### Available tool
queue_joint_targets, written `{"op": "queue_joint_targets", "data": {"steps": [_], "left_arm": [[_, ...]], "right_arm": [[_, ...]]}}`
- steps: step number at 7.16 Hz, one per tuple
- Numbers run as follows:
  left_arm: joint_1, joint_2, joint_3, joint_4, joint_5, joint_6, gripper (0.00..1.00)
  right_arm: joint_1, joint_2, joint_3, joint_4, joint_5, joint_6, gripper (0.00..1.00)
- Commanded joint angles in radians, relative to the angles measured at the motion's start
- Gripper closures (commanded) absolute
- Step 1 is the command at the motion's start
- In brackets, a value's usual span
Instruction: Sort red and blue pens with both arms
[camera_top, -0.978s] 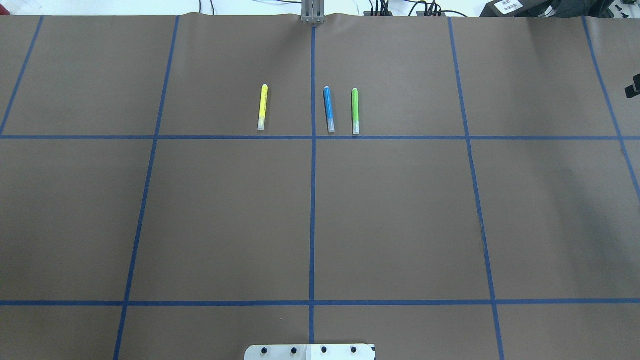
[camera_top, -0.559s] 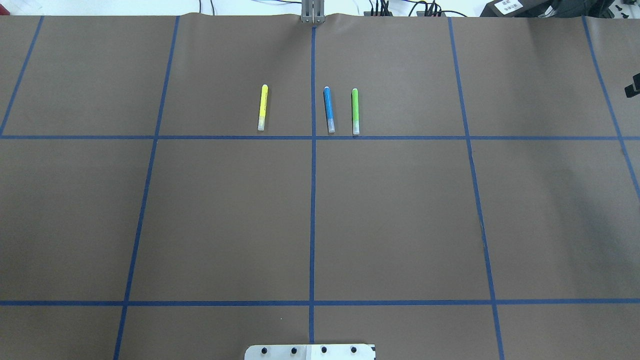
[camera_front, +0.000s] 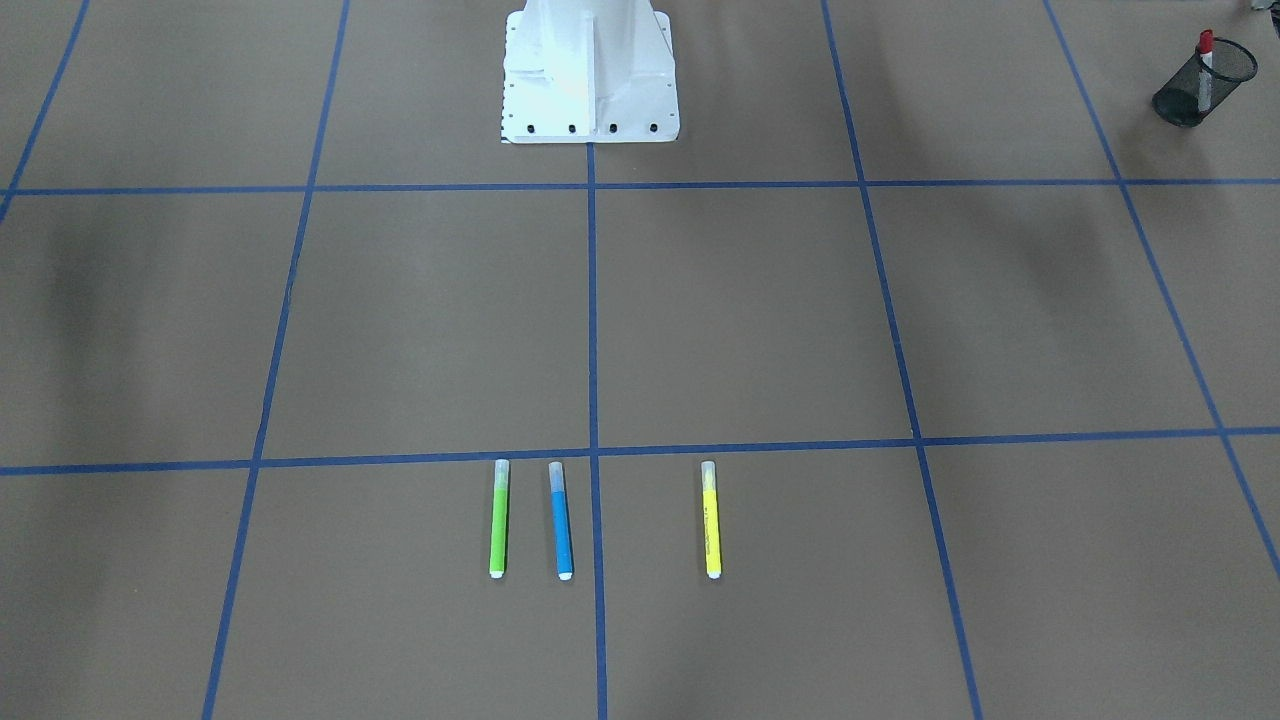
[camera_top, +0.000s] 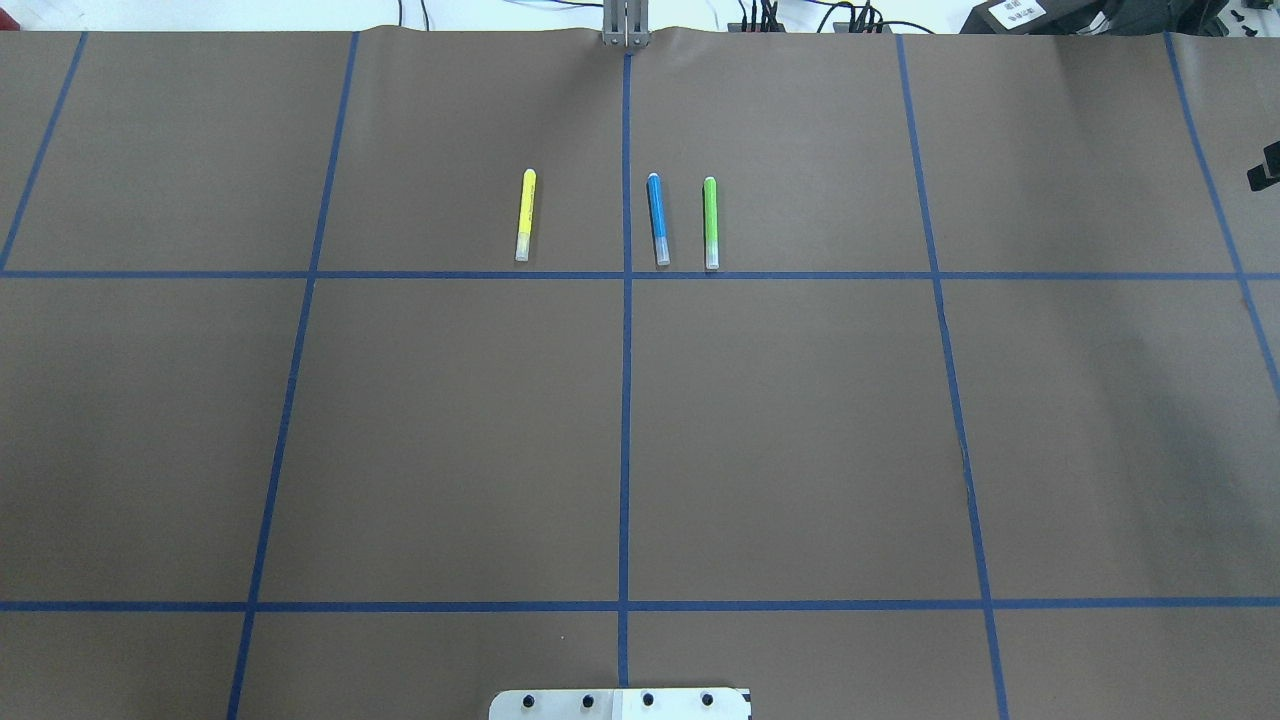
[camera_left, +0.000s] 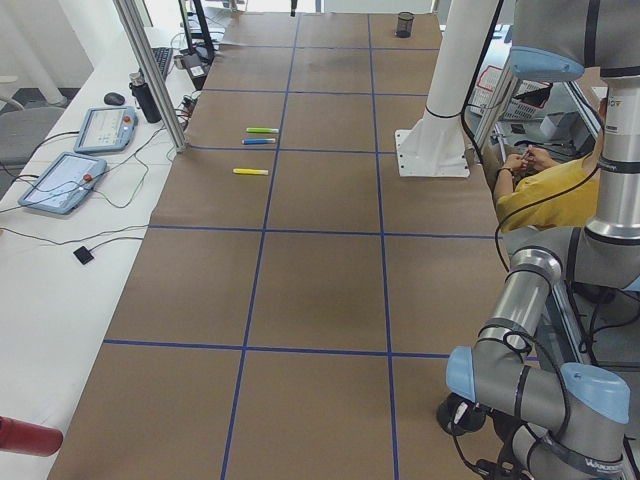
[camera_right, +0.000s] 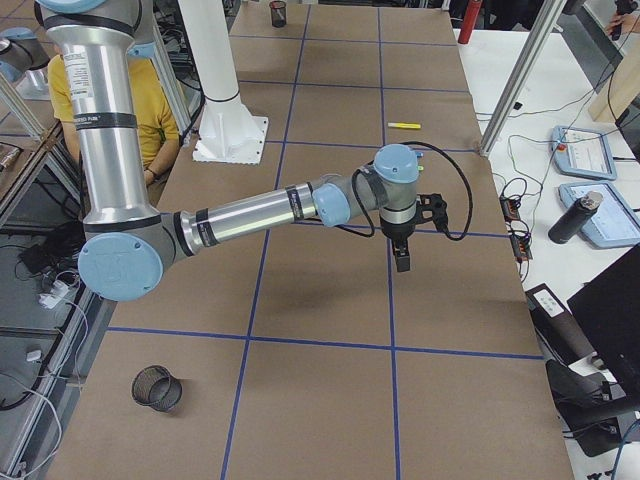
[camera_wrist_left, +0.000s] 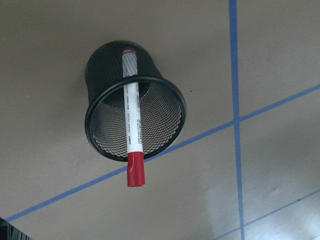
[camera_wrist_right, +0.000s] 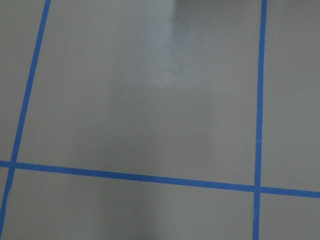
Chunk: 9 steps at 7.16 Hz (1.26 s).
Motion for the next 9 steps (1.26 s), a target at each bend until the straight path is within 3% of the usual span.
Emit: {"op": "queue_joint_targets", "data": {"steps": [1,3,5,7,9], "left_arm": [[0.019,-0.004,-0.104,-0.088,0.0,0.032,0.0],[0.095,-0.004,-0.26,-0.089,-0.007,0.032,0.0],[0.248,-0.004,-0.409,-0.109,-0.102,0.009,0.0],[0.441,-0.006,-0.436,-0.387,-0.202,-0.204,0.0],[0.613,-0.038,-0.442,-0.678,-0.214,-0.36,0.0]], "right_arm": [[0.0,-0.007,-0.002,0.0,0.0,0.001,0.0],[0.0,-0.007,-0.008,-0.002,0.002,0.003,0.0],[0.0,-0.007,-0.012,-0.002,0.005,0.004,0.0],[-0.003,-0.007,-0.015,-0.003,0.008,0.007,0.0],[-0.008,-0.005,-0.011,-0.002,0.014,0.053,0.0]]}}
